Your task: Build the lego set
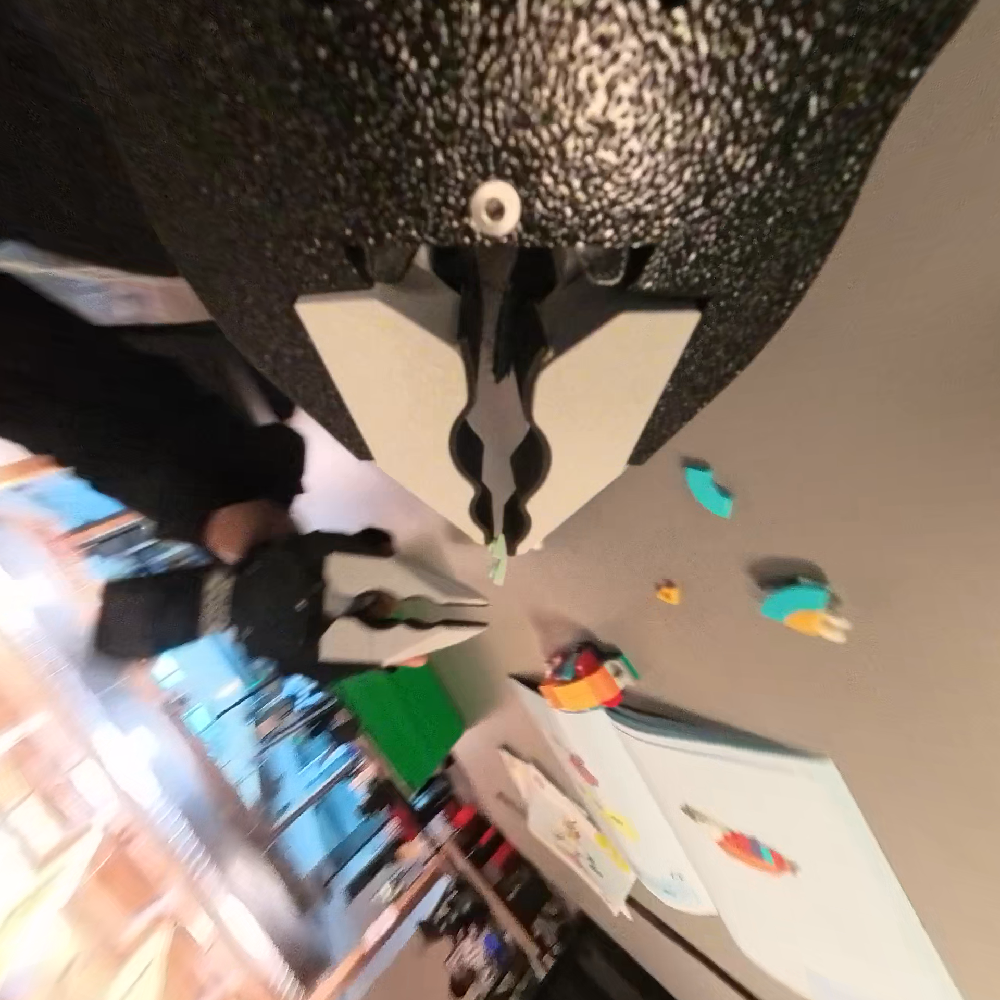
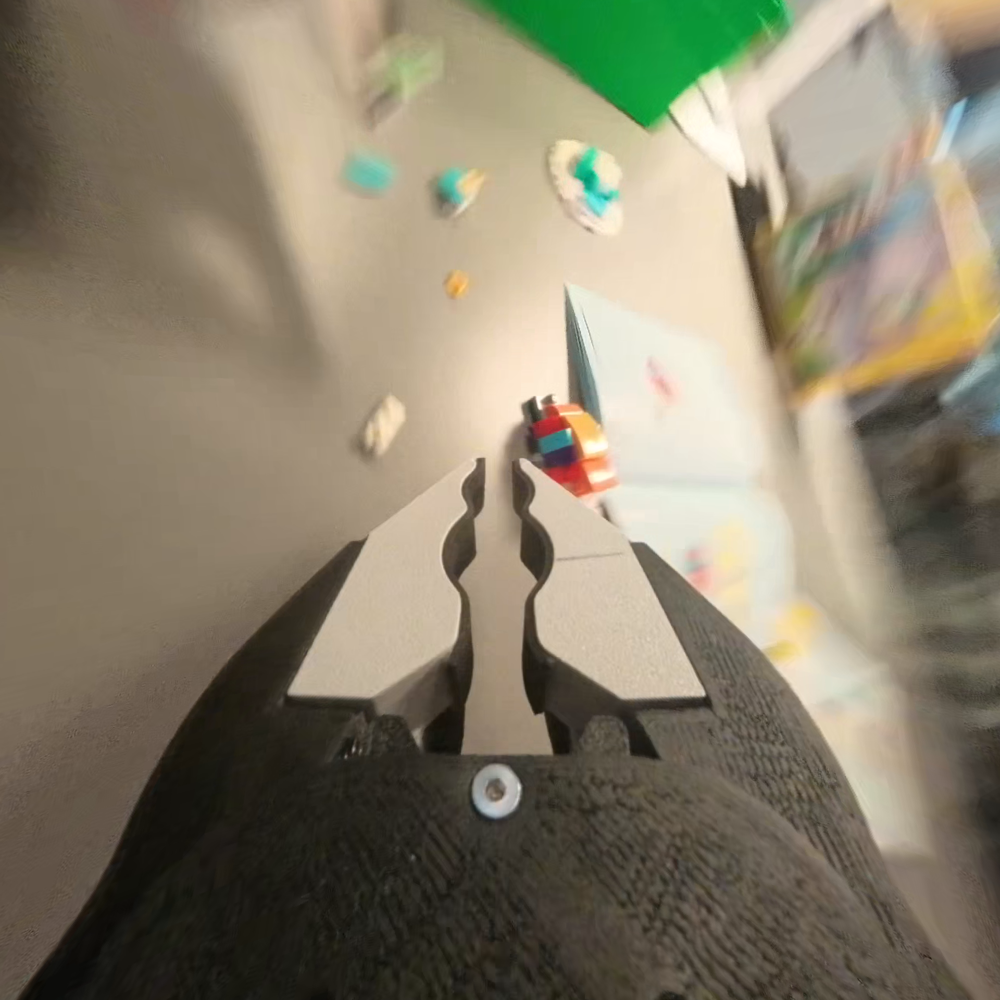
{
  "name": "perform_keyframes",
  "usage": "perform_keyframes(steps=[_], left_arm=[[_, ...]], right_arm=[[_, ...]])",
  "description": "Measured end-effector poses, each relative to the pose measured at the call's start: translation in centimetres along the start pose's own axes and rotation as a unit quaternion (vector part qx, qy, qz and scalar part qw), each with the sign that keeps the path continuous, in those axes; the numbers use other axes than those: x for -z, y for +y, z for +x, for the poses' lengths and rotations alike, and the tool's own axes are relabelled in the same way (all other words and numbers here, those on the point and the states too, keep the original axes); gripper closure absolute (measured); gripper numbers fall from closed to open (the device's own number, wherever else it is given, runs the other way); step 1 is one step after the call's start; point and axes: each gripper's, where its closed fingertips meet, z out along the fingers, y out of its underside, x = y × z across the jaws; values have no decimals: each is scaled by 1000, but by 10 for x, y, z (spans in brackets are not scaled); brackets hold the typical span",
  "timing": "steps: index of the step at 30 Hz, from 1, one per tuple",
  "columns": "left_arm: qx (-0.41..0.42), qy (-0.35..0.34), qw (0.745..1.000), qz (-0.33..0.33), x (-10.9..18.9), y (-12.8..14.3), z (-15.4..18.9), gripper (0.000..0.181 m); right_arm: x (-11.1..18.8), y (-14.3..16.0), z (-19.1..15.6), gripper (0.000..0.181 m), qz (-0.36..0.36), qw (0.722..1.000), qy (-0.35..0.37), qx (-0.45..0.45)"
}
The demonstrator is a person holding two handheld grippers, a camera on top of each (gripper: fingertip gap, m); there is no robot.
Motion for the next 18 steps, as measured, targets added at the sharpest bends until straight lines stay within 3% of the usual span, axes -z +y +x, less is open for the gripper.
perform_keyframes(steps=[3,5,10,14,18], left_arm=[[-126,-75,987,-62,0,5,-11,180],[-163,-89,975,-123,-2,14,-15,180],[-202,-105,937,-267,-8,37,-33,179],[-264,-121,904,-313,-13,38,-43,179],[-312,-116,879,-341,-19,39,-44,180]], right_arm=[[-1,-5,-12,165,-7,968,-53,-245],[-2,-10,-22,166,2,949,-77,-306],[-11,-1,-32,166,-11,929,-91,-359],[-13,-6,-43,164,-11,913,-136,-384],[-14,-6,-44,163,-23,926,-130,-353]])
